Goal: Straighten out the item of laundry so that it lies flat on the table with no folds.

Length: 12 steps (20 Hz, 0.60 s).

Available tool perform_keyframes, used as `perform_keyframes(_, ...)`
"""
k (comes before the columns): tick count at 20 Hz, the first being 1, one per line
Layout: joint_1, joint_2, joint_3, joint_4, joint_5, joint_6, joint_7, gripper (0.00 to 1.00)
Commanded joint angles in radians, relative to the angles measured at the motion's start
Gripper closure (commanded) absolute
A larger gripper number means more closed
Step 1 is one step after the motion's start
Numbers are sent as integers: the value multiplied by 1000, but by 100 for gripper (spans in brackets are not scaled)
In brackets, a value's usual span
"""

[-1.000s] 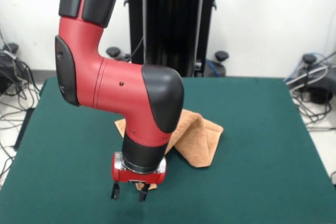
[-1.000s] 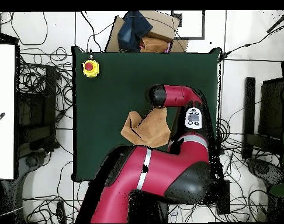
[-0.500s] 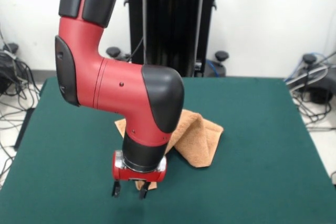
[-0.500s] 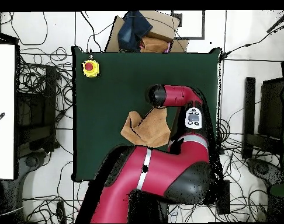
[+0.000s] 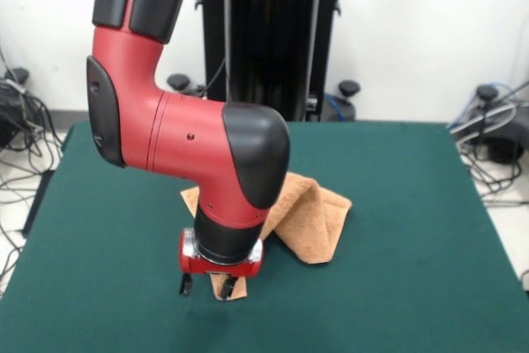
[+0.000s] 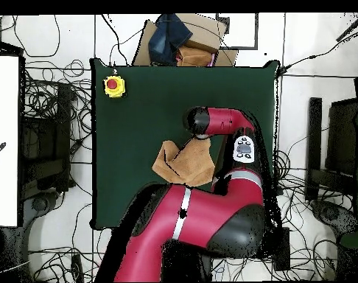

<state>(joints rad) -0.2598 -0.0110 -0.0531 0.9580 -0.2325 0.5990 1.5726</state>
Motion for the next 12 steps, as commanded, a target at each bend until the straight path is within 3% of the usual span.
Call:
perform_keyframes(1,36,-14,25,52,-14,143,30,0)
perform_keyframes(12,92,-18,-31,32,-24,181,89,0)
